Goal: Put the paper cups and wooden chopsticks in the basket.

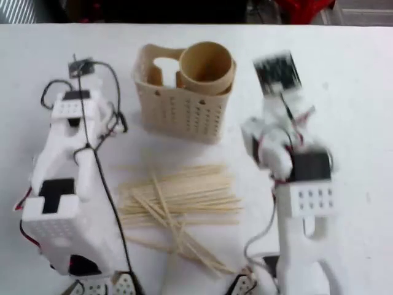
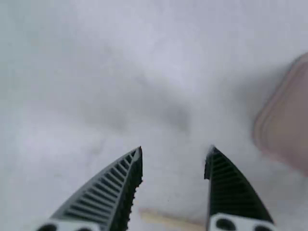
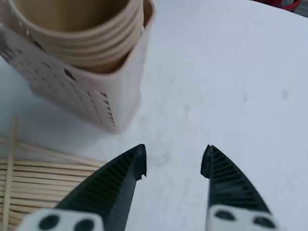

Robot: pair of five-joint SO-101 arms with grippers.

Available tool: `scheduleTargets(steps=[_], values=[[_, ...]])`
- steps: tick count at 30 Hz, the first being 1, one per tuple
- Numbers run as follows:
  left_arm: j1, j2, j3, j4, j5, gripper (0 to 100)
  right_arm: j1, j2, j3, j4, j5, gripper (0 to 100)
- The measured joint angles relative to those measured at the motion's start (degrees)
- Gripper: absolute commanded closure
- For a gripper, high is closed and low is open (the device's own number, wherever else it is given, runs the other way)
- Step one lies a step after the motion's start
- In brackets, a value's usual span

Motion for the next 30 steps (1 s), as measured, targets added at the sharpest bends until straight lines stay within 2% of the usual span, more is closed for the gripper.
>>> scheduleTargets(steps=[5,12,26,28,30], values=[[-3.3,0.0,1.2,-6.9,0.0,77,-4.9,18.6,-22.6,3.2,-6.9,79.8],[-4.4,0.0,1.3,-8.3,0.1,77,-6.2,32.2,-47.3,6.1,-12.5,79.8],[-4.4,0.0,1.3,-8.3,0.1,77,-6.3,53.1,-51.3,6.1,-12.8,80.3],[-4.4,0.0,1.3,-8.3,0.1,77,-6.0,54.0,-51.7,6.1,-12.8,84.7],[-4.4,0.0,1.3,-8.3,0.1,77,-5.1,54.8,-52.0,6.1,-12.8,95.2]])
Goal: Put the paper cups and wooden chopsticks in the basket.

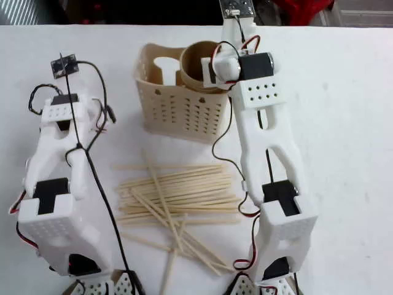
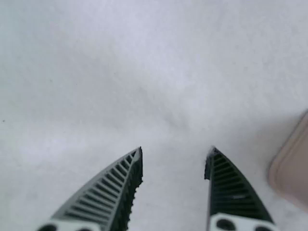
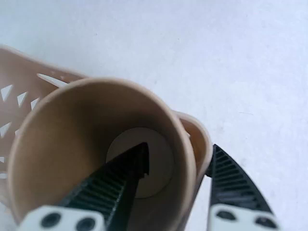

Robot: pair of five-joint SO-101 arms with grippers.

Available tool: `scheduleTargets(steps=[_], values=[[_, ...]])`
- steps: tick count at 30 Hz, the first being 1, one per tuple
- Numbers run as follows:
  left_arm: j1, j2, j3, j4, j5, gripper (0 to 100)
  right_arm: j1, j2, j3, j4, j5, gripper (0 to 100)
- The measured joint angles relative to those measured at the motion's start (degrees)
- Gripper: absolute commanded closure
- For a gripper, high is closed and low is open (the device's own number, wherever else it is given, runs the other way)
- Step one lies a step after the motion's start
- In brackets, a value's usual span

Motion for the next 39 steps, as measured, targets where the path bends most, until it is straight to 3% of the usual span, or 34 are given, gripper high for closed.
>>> scheduleTargets(steps=[1,9,21,32,34,39], values=[[0.0,0.0,0.0,0.0,0.0,77,0.6,0.8,-0.6,0.0,0.0,99.5],[0.0,0.0,0.0,0.0,0.0,77,8.2,2.4,-1.2,3.2,1.9,98.2],[0.0,0.0,0.0,0.0,0.0,77,16.9,-4.1,-8.9,19.4,8.5,98.3],[-0.3,0.0,0.0,0.0,0.0,77,21.2,-8.9,-4.7,20.4,11.2,97.9],[-0.3,0.0,0.0,0.0,0.0,77,22.4,-8.9,-2.9,20.4,11.3,93.9],[-0.3,0.0,0.0,0.0,0.0,77,22.6,-9.0,-2.5,20.4,11.8,71.7]])
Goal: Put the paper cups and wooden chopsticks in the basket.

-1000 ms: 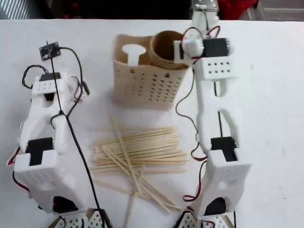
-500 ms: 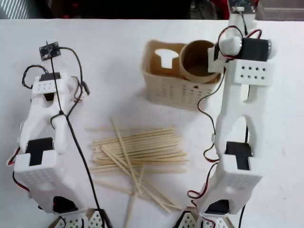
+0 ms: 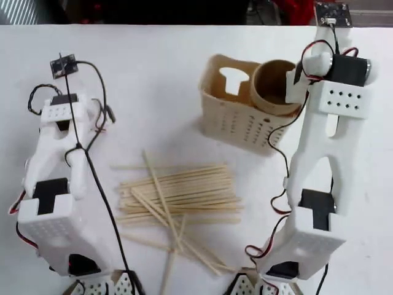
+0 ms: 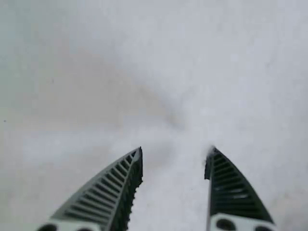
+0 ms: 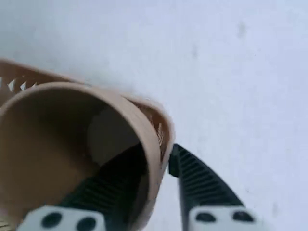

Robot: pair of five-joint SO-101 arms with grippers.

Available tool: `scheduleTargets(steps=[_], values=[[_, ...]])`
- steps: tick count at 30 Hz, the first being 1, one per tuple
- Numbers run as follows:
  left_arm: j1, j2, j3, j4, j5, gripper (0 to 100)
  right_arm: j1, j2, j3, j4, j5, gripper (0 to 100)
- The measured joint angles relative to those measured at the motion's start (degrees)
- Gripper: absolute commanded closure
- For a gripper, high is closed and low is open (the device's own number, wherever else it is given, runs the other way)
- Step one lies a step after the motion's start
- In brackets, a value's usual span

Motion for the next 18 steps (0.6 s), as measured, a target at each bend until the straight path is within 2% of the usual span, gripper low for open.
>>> scheduleTargets(steps=[2,13,18], values=[[0.0,0.0,0.0,0.0,0.0,77,0.0,0.0,0.0,-0.1,1.8,67.9],[0.0,0.0,0.0,0.0,0.0,77,0.3,-2.9,-3.6,-0.1,3.1,68.3],[0.0,0.0,0.0,0.0,0.0,77,-4.1,-15.9,-4.5,-0.1,3.2,85.4]])
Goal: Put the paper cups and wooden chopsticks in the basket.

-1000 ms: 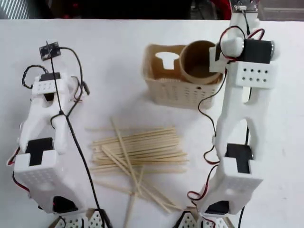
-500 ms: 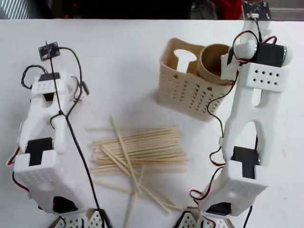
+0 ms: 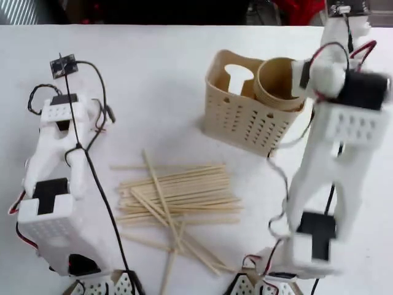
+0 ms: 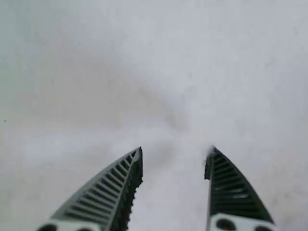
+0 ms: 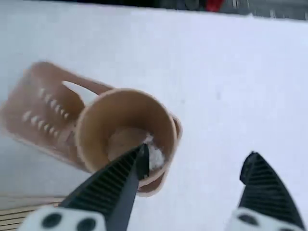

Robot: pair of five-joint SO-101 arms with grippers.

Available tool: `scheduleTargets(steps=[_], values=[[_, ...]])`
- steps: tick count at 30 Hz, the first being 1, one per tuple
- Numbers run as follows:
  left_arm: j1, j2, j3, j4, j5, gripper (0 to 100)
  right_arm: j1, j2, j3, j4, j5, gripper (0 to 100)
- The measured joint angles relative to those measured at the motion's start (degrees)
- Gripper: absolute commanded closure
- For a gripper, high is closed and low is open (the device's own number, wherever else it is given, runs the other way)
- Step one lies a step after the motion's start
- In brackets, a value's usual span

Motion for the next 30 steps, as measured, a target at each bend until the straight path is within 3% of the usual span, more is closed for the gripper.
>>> scheduleTargets(steps=[4,9,14,21,30], values=[[-1.2,0.0,0.0,-0.4,0.0,77,-11.2,-11.2,8.4,0.0,0.2,95.4],[-6.3,0.0,0.0,-3.8,0.0,77,-29.8,-17.7,30.6,-0.6,1.7,93.3],[-7.3,0.0,0.0,-5.5,0.0,77,-44.7,-17.8,56.4,-11.2,8.4,87.0],[-8.9,4.7,-1.0,-8.4,0.0,78,-50.8,-17.8,80.0,-32.4,5.8,83.9],[-8.8,5.7,-1.6,-8.4,0.0,78,-53.4,-10.4,85.6,-48.4,-1.5,83.7]])
